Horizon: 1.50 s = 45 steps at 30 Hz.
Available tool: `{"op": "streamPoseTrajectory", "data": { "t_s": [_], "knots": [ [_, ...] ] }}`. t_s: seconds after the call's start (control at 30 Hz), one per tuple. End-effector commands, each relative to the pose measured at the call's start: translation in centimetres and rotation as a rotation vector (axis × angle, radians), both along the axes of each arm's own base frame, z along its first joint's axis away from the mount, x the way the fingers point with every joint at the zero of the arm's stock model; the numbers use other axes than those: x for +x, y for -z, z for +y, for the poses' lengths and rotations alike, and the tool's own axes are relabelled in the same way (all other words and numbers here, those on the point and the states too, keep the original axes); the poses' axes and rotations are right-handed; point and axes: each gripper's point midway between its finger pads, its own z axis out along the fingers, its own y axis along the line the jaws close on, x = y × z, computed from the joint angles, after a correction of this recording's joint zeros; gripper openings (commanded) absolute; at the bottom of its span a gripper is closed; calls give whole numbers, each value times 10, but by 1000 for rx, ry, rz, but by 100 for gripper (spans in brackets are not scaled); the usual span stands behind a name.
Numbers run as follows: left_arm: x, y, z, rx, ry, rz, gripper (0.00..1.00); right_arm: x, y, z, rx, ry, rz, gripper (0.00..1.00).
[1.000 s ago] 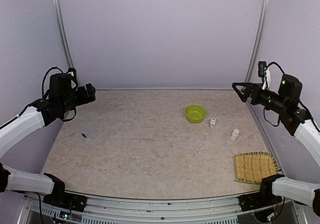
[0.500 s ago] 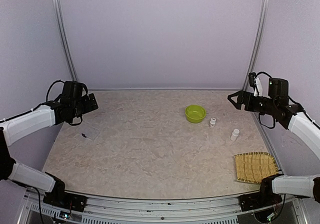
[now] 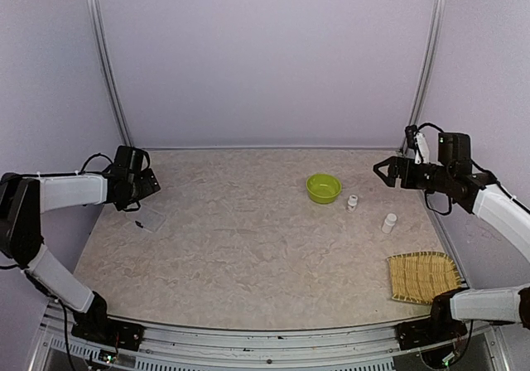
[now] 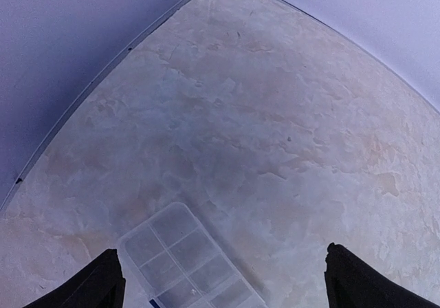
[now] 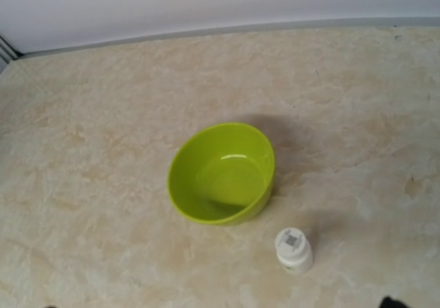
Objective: Sort the pills into containers
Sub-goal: Move the pill container to the center of the board.
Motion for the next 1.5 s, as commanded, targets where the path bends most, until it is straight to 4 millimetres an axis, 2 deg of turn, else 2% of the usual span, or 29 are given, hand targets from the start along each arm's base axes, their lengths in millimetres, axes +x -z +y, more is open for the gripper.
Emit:
{"op": "streamPoseTrajectory", "data": {
  "t_s": [0.0, 0.07, 0.3, 0.57, 0.87, 1.07, 1.3, 1.47],
  "knots": [
    [10, 1, 22, -7, -68, -35, 99, -4, 14, 4, -22, -15, 31, 100],
    [13, 4, 27, -15, -75, -36, 99, -5, 15, 6, -25, -19, 33, 100],
    [31, 21, 24, -39, 2, -10, 99, -8, 15, 9, -29, -19, 29, 100],
    [37, 38, 43, -45, -16, 4, 99, -12, 14, 9, -38, -17, 27, 100],
    [41, 62, 45, -99, -19, 65, 99, -13, 14, 12, -33, -22, 30, 100],
    [39, 77, 35, -135, 17, 107, 99, -13, 13, 12, -41, -20, 31, 100],
    [34, 75, 8, -146, 72, 115, 99, -11, 8, 9, -53, -9, 21, 100],
    [21, 81, -8, -164, 99, 135, 99, -11, 6, 9, -55, -4, 15, 100]
  ]
}}
